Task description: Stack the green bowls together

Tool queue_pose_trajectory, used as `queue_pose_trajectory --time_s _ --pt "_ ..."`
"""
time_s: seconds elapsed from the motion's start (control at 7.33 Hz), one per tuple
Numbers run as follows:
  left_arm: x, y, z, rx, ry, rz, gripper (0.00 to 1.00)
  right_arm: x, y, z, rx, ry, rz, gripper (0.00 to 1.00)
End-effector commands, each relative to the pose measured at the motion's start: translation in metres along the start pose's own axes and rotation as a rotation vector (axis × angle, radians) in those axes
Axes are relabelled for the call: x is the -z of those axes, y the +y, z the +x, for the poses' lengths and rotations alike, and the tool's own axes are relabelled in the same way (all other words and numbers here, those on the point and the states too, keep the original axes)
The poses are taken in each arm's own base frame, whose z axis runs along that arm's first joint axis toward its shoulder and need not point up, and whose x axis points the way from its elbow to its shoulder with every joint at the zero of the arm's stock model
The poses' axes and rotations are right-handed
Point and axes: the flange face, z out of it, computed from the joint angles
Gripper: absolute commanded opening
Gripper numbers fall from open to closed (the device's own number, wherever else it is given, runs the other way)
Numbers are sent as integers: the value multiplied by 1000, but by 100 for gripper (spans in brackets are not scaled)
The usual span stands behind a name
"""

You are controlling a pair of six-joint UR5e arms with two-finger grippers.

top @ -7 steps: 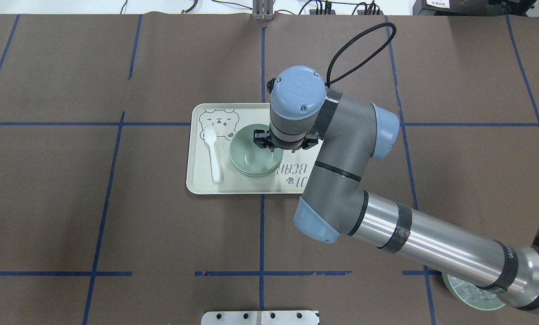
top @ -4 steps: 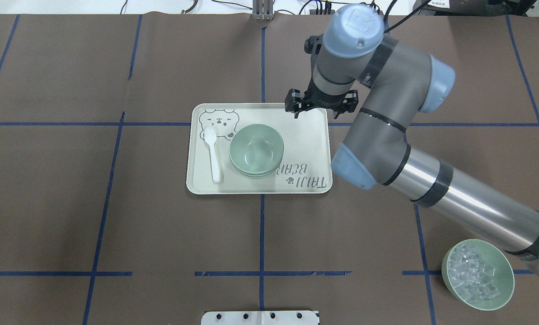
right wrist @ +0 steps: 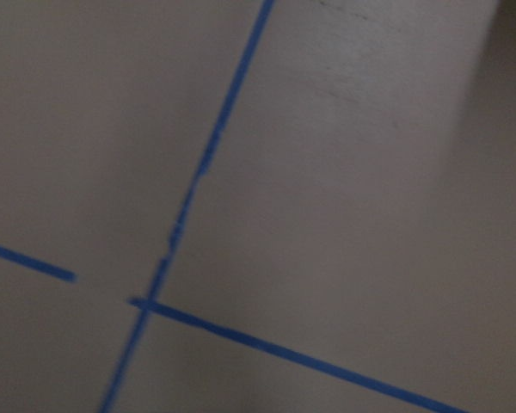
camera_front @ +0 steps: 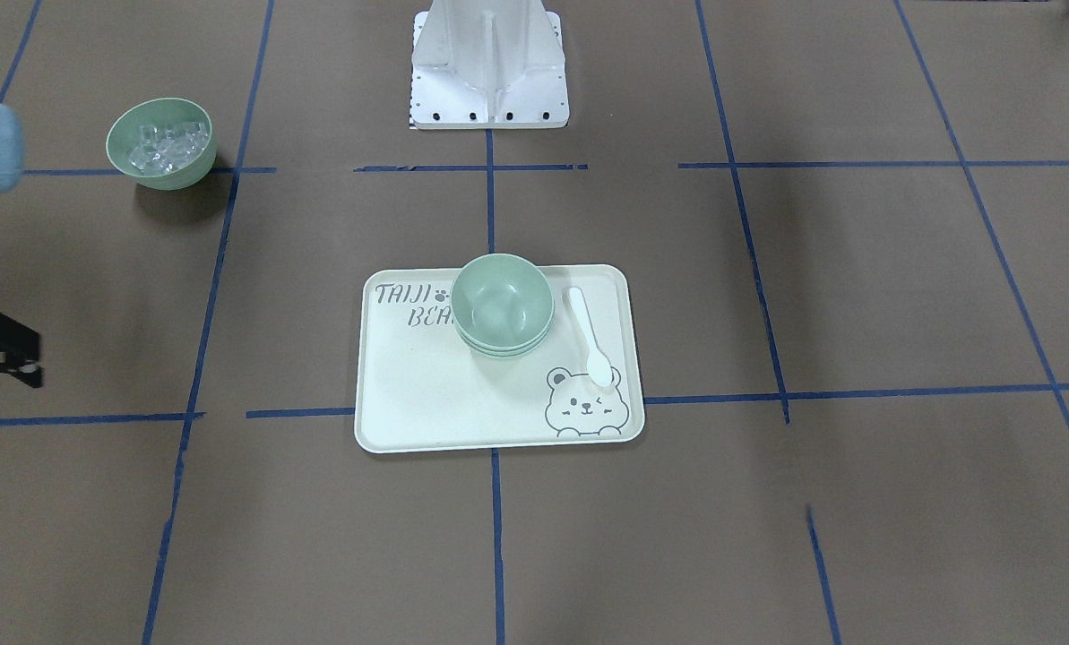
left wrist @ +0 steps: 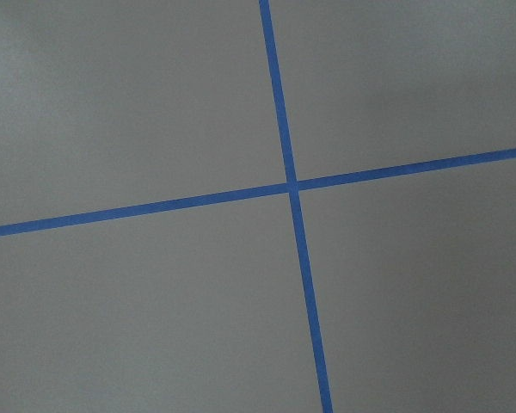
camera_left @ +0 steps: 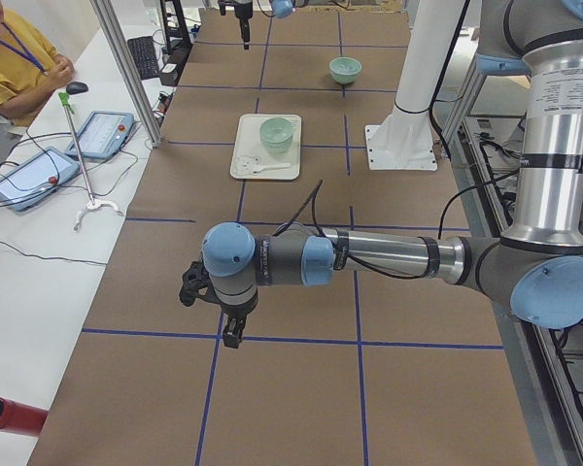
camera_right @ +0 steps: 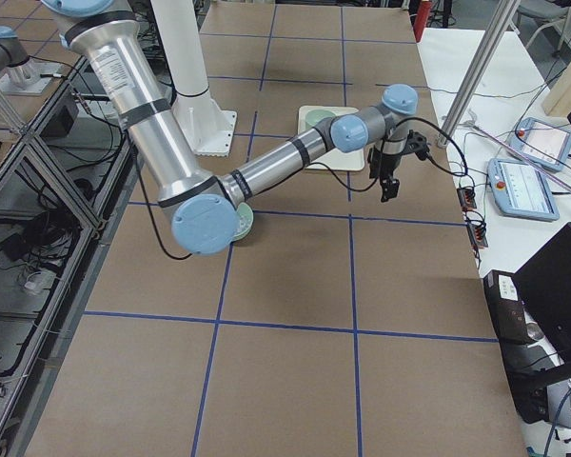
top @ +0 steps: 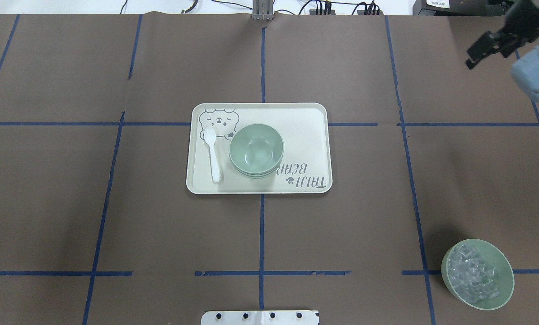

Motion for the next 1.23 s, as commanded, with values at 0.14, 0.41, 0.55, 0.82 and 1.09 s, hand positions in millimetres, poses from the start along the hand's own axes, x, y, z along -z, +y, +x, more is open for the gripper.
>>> queue_pose_trajectory --time_s 0.14,0.41,0.55,0.82,1.09 --pt "0 0 0 -9 -1 2 100 -15 181 176 -107 29 -86 100" --pt "1 -1 1 -12 -3 5 100 -14 215 192 -233 29 -84 100" --pt "2 -1 1 -14 -3 5 100 -15 216 193 -237 28 -88 100" --pt "2 -1 2 -13 -3 6 100 -15 216 192 -236 28 -86 100" --pt "6 -2 5 -21 -11 11 100 -14 215 192 -237 29 -84 100"
